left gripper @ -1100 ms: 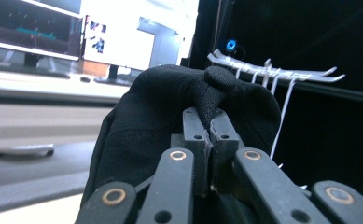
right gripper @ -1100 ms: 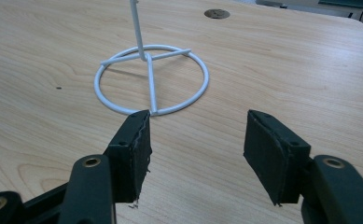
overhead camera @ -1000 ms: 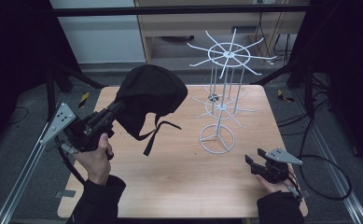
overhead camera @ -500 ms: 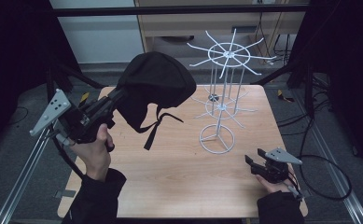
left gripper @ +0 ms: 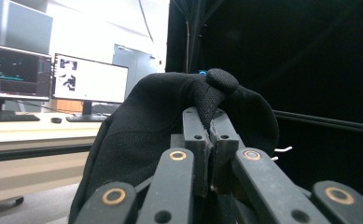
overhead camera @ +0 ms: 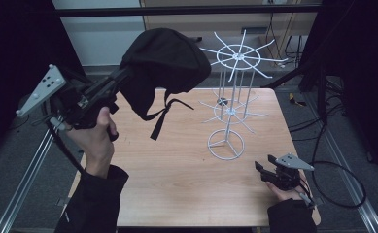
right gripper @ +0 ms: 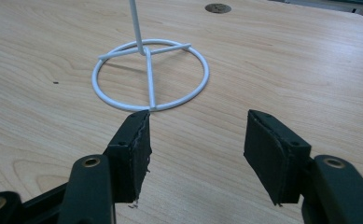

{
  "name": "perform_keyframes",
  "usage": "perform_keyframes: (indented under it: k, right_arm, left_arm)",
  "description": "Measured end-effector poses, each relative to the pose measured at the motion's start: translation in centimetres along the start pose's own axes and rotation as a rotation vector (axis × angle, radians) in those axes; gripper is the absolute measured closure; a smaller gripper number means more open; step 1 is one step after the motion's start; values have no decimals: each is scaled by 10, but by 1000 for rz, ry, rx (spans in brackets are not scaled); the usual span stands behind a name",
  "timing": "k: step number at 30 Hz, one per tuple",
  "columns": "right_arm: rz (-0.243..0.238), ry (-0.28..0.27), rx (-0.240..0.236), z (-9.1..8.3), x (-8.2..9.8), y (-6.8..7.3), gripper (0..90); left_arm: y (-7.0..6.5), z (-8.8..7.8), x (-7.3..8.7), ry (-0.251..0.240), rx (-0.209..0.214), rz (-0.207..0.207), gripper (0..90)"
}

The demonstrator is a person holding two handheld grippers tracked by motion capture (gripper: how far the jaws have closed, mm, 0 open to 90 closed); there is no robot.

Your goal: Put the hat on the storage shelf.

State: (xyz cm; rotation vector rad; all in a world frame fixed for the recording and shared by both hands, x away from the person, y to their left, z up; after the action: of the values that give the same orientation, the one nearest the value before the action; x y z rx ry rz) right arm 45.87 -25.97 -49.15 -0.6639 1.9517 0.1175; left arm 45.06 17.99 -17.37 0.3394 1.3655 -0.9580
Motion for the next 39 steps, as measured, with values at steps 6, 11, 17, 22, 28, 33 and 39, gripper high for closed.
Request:
perform_keyframes:
  k: [6, 11, 17, 22, 28, 33, 39]
  right_arm:
    - [3, -5, -3, -1, 0, 0, 412]
    - [5, -4, -6, -1, -1, 0, 411]
    - [1, -1, -6, 0, 0, 1, 410]
    - [-1, 6, -9, 1, 0, 2, 409]
    - [-3, 10, -9, 1, 1, 2, 406]
    - [3, 9, -11, 1, 1, 2, 401]
    - [4, 9, -9, 1, 1, 2, 393]
  left_arm:
    - [0, 22, 18, 50, -4, -9, 873]
    - [11, 24, 40, 93, -15, -33, 869]
    - [25, 21, 59, 150, -40, -42, 828]
    - [34, 18, 77, 225, -67, -26, 784]
    - [42, 16, 99, 305, -81, -8, 741]
    - [47, 5, 110, 331, -91, 2, 571]
    - [55, -23, 122, 368, -123, 31, 468]
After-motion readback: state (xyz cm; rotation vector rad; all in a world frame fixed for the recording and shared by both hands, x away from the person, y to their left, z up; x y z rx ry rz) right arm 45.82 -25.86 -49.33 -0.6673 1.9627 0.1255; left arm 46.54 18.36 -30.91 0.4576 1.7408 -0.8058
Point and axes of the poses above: each handheld gripper's, and its own axes: z roughly forward along the jaws, x roughly out of its underside, y roughly to its left, the point moved 3 cm from there along z, roughly forward along the jaws, and after that the axes turned 13 degrees about -z, right-handed, at the moved point
